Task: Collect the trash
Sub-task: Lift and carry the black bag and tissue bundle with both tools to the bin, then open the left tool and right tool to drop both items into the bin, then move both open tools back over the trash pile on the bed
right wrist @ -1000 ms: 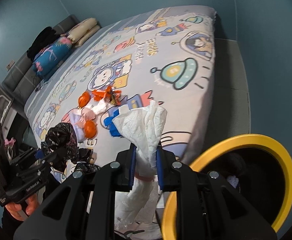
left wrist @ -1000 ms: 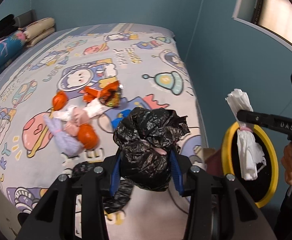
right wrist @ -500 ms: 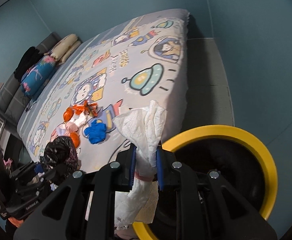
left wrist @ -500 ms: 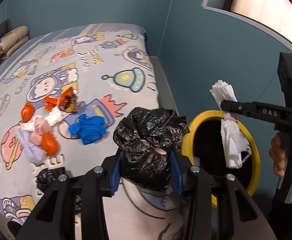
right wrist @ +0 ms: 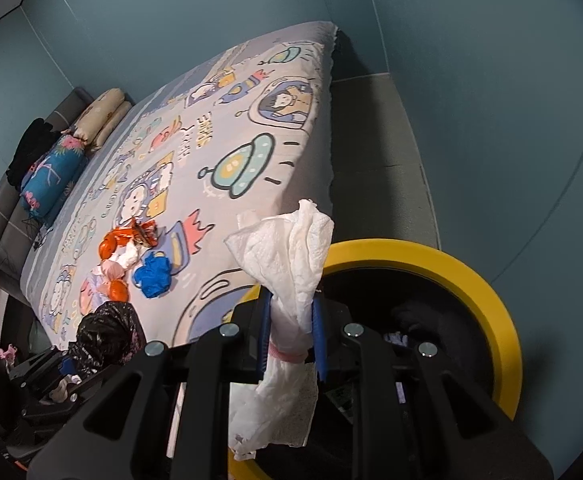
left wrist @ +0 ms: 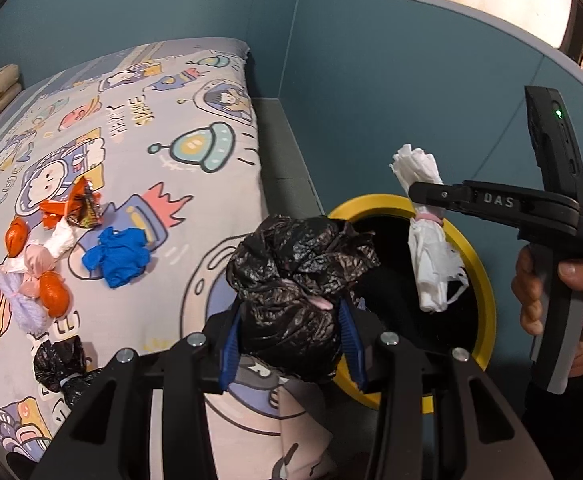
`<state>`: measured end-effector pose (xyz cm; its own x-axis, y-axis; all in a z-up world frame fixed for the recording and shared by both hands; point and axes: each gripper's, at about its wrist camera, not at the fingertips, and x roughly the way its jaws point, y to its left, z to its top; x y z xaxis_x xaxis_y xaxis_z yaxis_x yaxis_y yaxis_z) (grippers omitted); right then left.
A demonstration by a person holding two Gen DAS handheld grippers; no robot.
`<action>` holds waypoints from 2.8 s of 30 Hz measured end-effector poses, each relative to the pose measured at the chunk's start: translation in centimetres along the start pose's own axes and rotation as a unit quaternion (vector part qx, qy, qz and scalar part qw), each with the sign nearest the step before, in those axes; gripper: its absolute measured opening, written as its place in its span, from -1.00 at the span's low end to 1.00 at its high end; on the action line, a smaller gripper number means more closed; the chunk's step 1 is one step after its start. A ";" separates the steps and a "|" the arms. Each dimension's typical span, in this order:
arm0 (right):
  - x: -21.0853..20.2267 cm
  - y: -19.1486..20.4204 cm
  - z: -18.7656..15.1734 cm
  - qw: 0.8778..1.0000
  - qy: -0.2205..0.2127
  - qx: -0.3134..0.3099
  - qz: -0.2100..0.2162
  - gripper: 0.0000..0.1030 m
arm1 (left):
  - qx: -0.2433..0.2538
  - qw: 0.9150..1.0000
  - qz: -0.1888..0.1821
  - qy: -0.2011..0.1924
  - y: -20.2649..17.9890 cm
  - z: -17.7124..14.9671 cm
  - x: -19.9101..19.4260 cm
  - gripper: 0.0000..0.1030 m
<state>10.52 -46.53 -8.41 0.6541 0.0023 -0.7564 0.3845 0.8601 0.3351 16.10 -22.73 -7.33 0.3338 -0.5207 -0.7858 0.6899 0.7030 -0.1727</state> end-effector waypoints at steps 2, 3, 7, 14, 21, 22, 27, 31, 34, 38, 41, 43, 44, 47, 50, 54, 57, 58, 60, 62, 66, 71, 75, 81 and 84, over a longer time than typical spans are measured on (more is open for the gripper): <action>0.1 -0.6 -0.1 1.000 -0.003 0.003 -0.009 -0.67 | 0.003 1.000 -0.004 0.005 -0.5 0.0 0.3 -0.23; 0.2 -1.1 -0.1 1.000 -0.004 0.004 -0.012 -0.67 | 0.005 1.000 -0.006 0.009 -0.9 0.0 0.6 -0.23; 0.4 -2.6 -0.1 1.000 -0.004 0.016 -0.019 -0.66 | 0.017 1.000 -0.011 0.016 -2.4 -0.1 1.2 -0.22; 0.6 -4.7 -0.3 0.999 -0.007 0.023 -0.039 -0.66 | 0.038 0.999 -0.013 0.036 -4.5 -0.2 2.7 -0.22; 0.7 -5.0 -0.4 0.999 -0.010 0.020 -0.037 -0.66 | 0.045 0.997 -0.024 0.051 -5.7 -0.3 3.9 -0.22; 0.7 -5.0 -0.4 0.999 -0.010 0.020 -0.035 -0.66 | 0.046 0.997 -0.027 0.052 -5.9 -0.3 4.0 -0.22; 0.6 -5.3 -0.3 0.999 -0.011 0.027 -0.031 -0.54 | 0.047 0.997 -0.040 0.055 -6.5 -0.7 4.2 -0.07; 0.2 -5.7 -0.2 0.999 -0.017 0.035 -0.029 -0.33 | 0.052 0.996 -0.039 0.053 -6.7 -0.9 4.1 0.09; -0.1 -5.9 0.0 0.999 -0.021 0.038 -0.029 -0.32 | 0.053 0.997 -0.038 0.053 -6.7 -1.0 3.9 0.22; -0.4 -6.0 0.1 0.998 -0.025 0.042 -0.027 -0.29 | 0.051 0.997 -0.038 0.045 -6.5 -0.9 3.6 0.40; -0.5 -6.0 0.1 0.998 -0.026 0.042 -0.025 -0.28 | 0.050 0.997 -0.034 0.044 -6.4 -0.9 3.5 0.42; -0.5 -5.9 0.1 0.999 -0.026 0.041 -0.023 -0.28 | 0.047 0.997 -0.033 0.043 -6.2 -0.9 3.4 0.42; -0.5 -5.9 0.1 0.999 -0.026 0.040 -0.022 -0.28 | 0.046 0.998 -0.030 0.043 -6.1 -0.9 3.3 0.42; -0.4 -5.6 0.1 0.999 -0.023 0.039 -0.017 -0.27 | 0.041 0.998 -0.027 0.042 -5.5 -0.9 3.2 0.43; -0.4 -5.4 0.2 0.999 -0.022 0.037 -0.015 -0.26 | 0.033 0.998 -0.021 0.040 -4.5 -1.0 2.9 0.45; -0.5 -4.4 0.4 0.999 -0.024 0.027 -0.013 -0.14 | 0.020 0.999 -0.010 0.036 -3.1 -1.1 2.4 0.51; -0.5 -3.4 0.6 1.000 -0.024 0.016 -0.009 -0.12 | 0.007 1.000 -0.004 0.029 -1.9 -1.1 1.8 0.55; -0.5 -3.1 0.7 1.000 -0.023 0.013 -0.007 -0.08 | 0.004 1.000 -0.002 0.027 -1.5 -1.1 1.6 0.57; -0.4 -2.2 0.8 1.000 -0.023 0.004 -0.002 -0.03 | -0.006 1.000 0.006 0.019 -0.5 -1.2 1.0 0.61; -0.3 -1.4 0.9 1.000 -0.022 -0.005 0.002 -0.02 | -0.013 1.000 0.013 0.016 0.3 -1.2 0.6 0.61; -0.2 0.5 1.2 0.999 -0.023 -0.021 0.012 0.11 | -0.038 0.999 0.027 0.011 2.5 -1.4 -0.2 0.62; 0.2 3.2 1.5 0.999 -0.019 -0.046 0.022 0.20 | -0.062 0.997 0.040 0.004 4.9 -1.9 -1.1 0.63; 0.8 5.4 1.6 0.997 -0.013 -0.064 0.032 0.23 | -0.080 0.995 0.054 0.001 6.8 -2.6 -1.9 0.63; 1.8 8.6 1.4 0.995 -0.002 -0.088 0.050 0.29 | -0.107 0.992 0.069 -0.001 9.3 -3.7 -2.7 0.63; 2.5 10.1 1.3 0.993 0.006 -0.101 0.059 0.30 | -0.117 0.990 0.076 -0.001 10.4 -4.2 -3.0 0.63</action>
<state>16.94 -38.49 -6.16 0.6787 0.1144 -0.7254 0.1662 0.9382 0.3035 19.50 -11.82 -9.26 0.4227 -0.4014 -0.8125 0.4640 0.8660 -0.1864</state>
